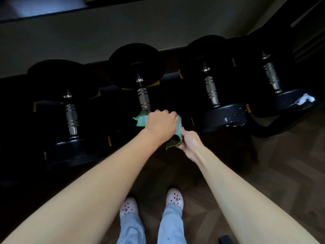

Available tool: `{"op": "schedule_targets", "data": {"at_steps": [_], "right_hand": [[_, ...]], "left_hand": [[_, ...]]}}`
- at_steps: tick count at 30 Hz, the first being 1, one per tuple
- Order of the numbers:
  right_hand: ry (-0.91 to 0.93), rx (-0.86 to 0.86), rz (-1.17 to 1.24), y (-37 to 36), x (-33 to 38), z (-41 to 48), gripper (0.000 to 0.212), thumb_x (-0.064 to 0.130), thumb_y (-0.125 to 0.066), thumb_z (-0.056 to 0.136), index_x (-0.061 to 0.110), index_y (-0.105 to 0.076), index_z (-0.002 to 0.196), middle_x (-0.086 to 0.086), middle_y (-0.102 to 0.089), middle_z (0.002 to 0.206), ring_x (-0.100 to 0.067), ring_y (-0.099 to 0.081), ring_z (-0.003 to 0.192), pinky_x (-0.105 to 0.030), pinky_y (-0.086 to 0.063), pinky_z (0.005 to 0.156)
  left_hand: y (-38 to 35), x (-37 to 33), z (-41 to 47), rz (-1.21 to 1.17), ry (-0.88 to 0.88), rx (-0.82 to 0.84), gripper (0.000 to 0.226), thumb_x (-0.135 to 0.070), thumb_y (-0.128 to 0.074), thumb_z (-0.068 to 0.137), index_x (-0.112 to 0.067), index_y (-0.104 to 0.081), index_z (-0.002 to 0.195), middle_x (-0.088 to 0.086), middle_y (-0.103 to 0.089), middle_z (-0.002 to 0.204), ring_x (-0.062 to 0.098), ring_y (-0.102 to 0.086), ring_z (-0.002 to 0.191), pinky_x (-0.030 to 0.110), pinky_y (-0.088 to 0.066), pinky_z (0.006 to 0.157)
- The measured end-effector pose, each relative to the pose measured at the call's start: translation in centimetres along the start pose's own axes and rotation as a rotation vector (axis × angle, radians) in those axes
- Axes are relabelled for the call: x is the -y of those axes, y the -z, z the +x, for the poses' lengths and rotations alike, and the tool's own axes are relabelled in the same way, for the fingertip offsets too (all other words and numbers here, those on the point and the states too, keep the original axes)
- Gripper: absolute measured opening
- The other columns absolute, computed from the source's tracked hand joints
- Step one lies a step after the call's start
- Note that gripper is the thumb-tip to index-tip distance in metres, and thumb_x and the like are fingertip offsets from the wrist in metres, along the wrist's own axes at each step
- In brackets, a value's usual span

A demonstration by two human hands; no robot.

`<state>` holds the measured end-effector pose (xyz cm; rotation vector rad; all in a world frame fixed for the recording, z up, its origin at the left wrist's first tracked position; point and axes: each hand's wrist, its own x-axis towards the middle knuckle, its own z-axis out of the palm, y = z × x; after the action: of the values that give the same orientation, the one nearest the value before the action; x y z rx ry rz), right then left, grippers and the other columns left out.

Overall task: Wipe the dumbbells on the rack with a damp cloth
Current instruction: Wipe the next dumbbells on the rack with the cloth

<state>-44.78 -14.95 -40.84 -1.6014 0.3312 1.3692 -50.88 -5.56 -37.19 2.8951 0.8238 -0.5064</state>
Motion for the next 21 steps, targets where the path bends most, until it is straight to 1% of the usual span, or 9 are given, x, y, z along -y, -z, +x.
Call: {"op": "schedule_targets", "data": {"at_steps": [5, 8, 11, 13, 15, 16, 17, 19, 21], "right_hand": [[-0.032, -0.046, 0.165, -1.1, -0.4, -1.9, 0.033, 0.01, -0.034, 0.101, -0.003, -0.044, 0.13, -0.021, -0.057, 0.123, -0.033, -0.058, 0.11, -0.051, -0.047, 0.096], [-0.034, -0.038, 0.229, -2.0, -0.5, -3.4, 0.035, 0.005, -0.03, 0.101, -0.003, -0.041, 0.133, -0.021, -0.053, 0.129, -0.034, -0.056, 0.114, -0.051, -0.046, 0.096], [-0.018, -0.015, 0.274, -3.5, -0.6, -5.4, 0.037, 0.002, -0.029, 0.101, 0.0, -0.041, 0.135, -0.02, -0.052, 0.132, -0.033, -0.055, 0.114, -0.047, -0.047, 0.091], [-0.019, -0.007, 0.302, -4.7, -0.7, -6.7, 0.038, -0.002, -0.029, 0.1, 0.0, -0.04, 0.136, -0.02, -0.051, 0.133, -0.034, -0.053, 0.116, -0.045, -0.047, 0.088], [-0.042, -0.004, 0.331, -5.8, -1.0, -8.0, 0.039, -0.005, -0.028, 0.099, -0.001, -0.039, 0.136, -0.021, -0.049, 0.134, -0.037, -0.05, 0.121, -0.045, -0.045, 0.087], [-0.061, 0.003, 0.341, -6.2, -1.0, -8.7, 0.039, -0.006, -0.028, 0.099, -0.001, -0.039, 0.136, -0.022, -0.049, 0.134, -0.037, -0.051, 0.12, -0.045, -0.046, 0.086], [-0.078, 0.019, 0.344, -6.4, -1.0, -9.4, 0.038, -0.006, -0.029, 0.098, -0.001, -0.04, 0.134, -0.023, -0.05, 0.132, -0.037, -0.053, 0.117, -0.046, -0.046, 0.085], [-0.072, 0.047, 0.237, -6.6, 0.0, -10.7, 0.029, -0.005, -0.037, 0.096, -0.004, -0.048, 0.123, -0.023, -0.056, 0.122, -0.034, -0.06, 0.102, -0.044, -0.049, 0.083], [0.008, -0.01, -0.024, -7.2, 2.2, -11.6, 0.018, 0.0, -0.052, 0.091, -0.004, -0.057, 0.108, -0.02, -0.064, 0.111, -0.03, -0.065, 0.093, -0.042, -0.052, 0.084]], "left_hand": [[-0.5, 0.3, -2.4, 0.023, -0.062, -0.089, 0.045, -0.028, -0.023, 0.102, -0.013, -0.027, 0.144, 0.008, -0.05, 0.124, 0.028, -0.052, 0.1, 0.035, -0.037, 0.076], [-1.6, 1.5, -4.3, 0.018, -0.075, -0.215, 0.043, -0.026, -0.036, 0.094, -0.01, -0.047, 0.133, 0.011, -0.058, 0.113, 0.03, -0.057, 0.087, 0.039, -0.046, 0.074], [-1.8, 2.2, -6.6, -0.145, -0.05, -0.218, 0.054, -0.016, -0.059, 0.086, -0.008, -0.044, 0.137, 0.02, -0.05, 0.131, 0.044, -0.053, 0.112, 0.05, -0.045, 0.095], [-1.2, 2.6, -8.4, -0.249, 0.004, -0.097, 0.067, -0.012, -0.052, 0.093, -0.014, -0.016, 0.149, 0.018, -0.018, 0.154, 0.042, -0.021, 0.139, 0.043, -0.032, 0.109], [-1.1, 3.3, -9.9, -0.327, 0.096, -0.042, 0.066, -0.015, -0.041, 0.099, -0.02, -0.001, 0.15, 0.008, 0.002, 0.158, 0.029, -0.004, 0.145, 0.029, -0.034, 0.107], [-1.0, 3.8, -10.6, -0.391, 0.14, -0.034, 0.062, -0.016, -0.041, 0.099, -0.019, -0.008, 0.15, 0.007, -0.005, 0.158, 0.026, -0.012, 0.145, 0.026, -0.037, 0.102], [-0.8, 4.4, -11.2, -0.475, 0.175, -0.047, 0.054, -0.017, -0.044, 0.098, -0.018, -0.023, 0.147, 0.007, -0.022, 0.154, 0.023, -0.029, 0.139, 0.025, -0.038, 0.098], [0.5, 5.7, -12.3, -0.526, 0.209, -0.074, 0.028, -0.02, -0.05, 0.095, -0.017, -0.052, 0.122, 0.002, -0.056, 0.121, 0.02, -0.055, 0.109, 0.024, -0.039, 0.083], [1.9, 6.9, -12.7, -0.543, 0.254, -0.105, 0.01, -0.019, -0.045, 0.095, -0.013, -0.052, 0.092, 0.0, -0.052, 0.087, 0.023, -0.056, 0.085, 0.027, -0.037, 0.069]]}}
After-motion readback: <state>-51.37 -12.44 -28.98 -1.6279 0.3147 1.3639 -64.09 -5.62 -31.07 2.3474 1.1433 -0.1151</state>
